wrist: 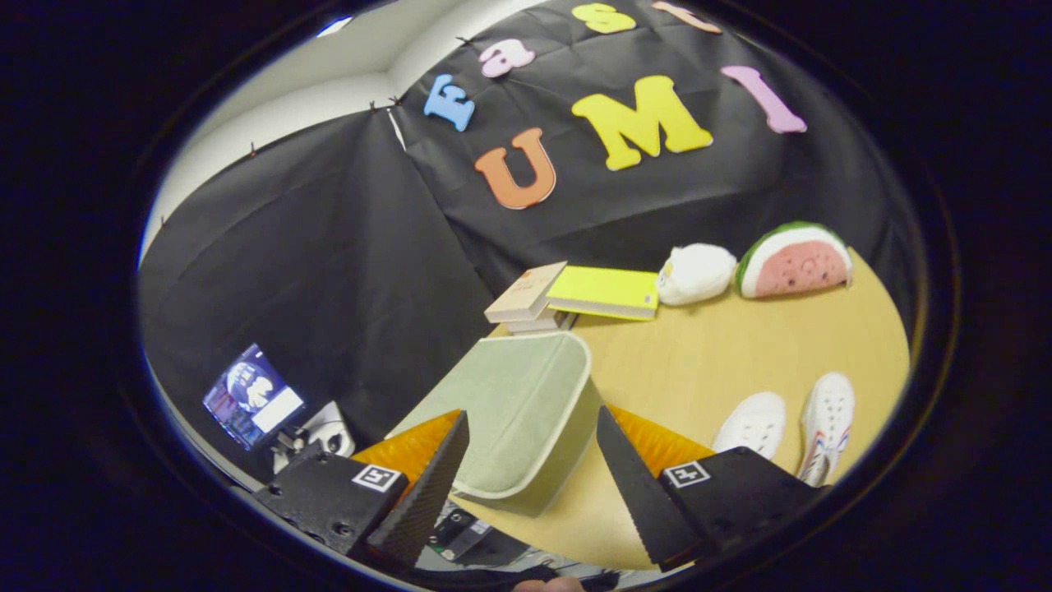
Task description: Open the storage box then place both shoes into the box .Put the left shoe in first, then the right shoe, with the right side of both shoes facing outward in a uniform manner.
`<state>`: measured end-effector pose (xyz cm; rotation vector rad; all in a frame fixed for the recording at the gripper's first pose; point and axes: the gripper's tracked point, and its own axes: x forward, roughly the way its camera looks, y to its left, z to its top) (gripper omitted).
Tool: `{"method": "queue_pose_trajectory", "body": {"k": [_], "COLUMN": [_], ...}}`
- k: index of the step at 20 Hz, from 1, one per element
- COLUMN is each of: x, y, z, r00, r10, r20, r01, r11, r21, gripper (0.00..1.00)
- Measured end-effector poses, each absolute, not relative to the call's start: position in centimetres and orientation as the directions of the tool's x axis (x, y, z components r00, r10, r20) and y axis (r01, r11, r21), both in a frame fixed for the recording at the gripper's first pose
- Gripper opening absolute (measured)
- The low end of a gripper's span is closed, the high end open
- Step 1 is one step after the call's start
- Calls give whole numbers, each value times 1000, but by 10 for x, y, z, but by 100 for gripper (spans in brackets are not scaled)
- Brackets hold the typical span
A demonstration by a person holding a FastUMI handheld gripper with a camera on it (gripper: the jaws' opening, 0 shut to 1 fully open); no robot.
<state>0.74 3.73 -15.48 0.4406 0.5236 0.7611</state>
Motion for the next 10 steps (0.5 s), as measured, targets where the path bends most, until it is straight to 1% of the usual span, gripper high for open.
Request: {"method": "queue_pose_trajectory", "body": {"k": [5,8,10], "x": [22,31,38], "y": [71,87,98], "z": [-189,-203,-212], "r00": [481,426,389], "r10": [822,851,869], "r20": [-305,-308,-307], "r01": [-451,-400,-346], "r11": [531,482,446], "r21": [717,779,825], "gripper": [100,100,100]}}
